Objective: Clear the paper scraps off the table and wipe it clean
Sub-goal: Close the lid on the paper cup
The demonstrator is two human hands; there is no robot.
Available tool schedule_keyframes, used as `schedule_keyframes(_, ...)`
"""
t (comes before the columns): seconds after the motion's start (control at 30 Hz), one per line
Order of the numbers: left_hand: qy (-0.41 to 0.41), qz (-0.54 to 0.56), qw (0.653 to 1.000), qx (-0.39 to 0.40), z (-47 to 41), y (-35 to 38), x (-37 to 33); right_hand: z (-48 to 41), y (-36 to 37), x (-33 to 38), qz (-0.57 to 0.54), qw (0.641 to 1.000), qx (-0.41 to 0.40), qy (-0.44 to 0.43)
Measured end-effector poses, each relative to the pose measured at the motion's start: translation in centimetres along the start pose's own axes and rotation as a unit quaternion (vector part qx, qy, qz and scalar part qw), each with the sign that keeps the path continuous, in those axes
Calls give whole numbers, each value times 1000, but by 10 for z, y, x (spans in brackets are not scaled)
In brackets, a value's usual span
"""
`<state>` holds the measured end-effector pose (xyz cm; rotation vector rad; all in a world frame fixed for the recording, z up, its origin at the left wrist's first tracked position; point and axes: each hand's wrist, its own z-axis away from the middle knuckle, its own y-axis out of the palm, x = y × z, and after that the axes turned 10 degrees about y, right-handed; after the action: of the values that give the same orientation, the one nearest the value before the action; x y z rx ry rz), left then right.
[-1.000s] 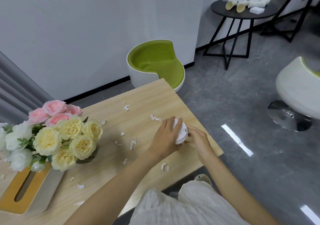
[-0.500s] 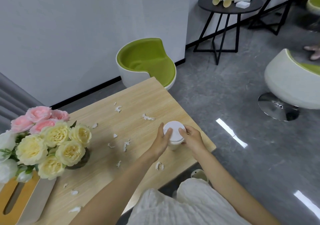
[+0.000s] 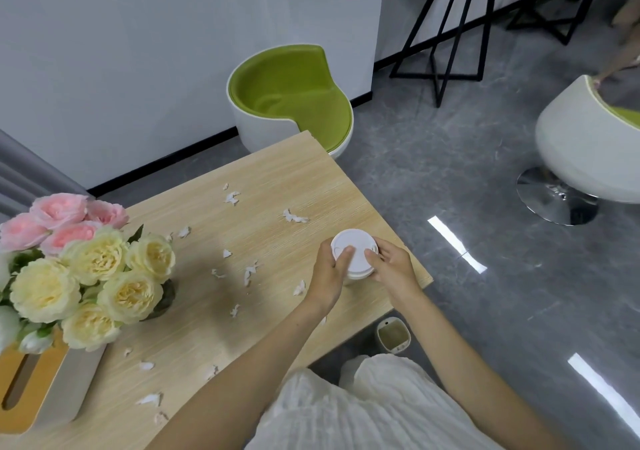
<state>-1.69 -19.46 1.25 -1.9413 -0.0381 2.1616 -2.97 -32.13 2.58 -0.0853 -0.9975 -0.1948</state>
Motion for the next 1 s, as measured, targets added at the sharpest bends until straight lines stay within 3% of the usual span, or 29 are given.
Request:
schedule_keyframes(0.2, -1, -3, 1000, -22, -5, -3, 3, -7, 9, -3, 18, 999, -11, -30)
schedule_keyframes(0.33, -29, -6, 1000, 2, -15, -11, -6, -20, 18, 8, 30, 999, -44, -2)
schedule_keyframes(0.47, -72, 55, 996, -10, -9, -14, -7, -26, 21, 6, 60, 997, -54, 2)
schedule_keyframes(0.53, -55, 75, 995, -23, 1, -9, 0, -25, 24, 3, 58, 997, -54, 7)
schedule_keyframes(0.67, -29, 92, 995, -3, 8, -3, 1, -20, 24, 14, 160, 984, -78, -14)
schedule_keyframes(0.83, -37, 69, 996, 33, -1, -13, 5, -37, 17, 40, 238, 970, -26, -42)
schedule_keyframes(1.0, -52, 92, 994, 27, -6, -16, 6, -47, 19, 37, 224, 974, -7, -26)
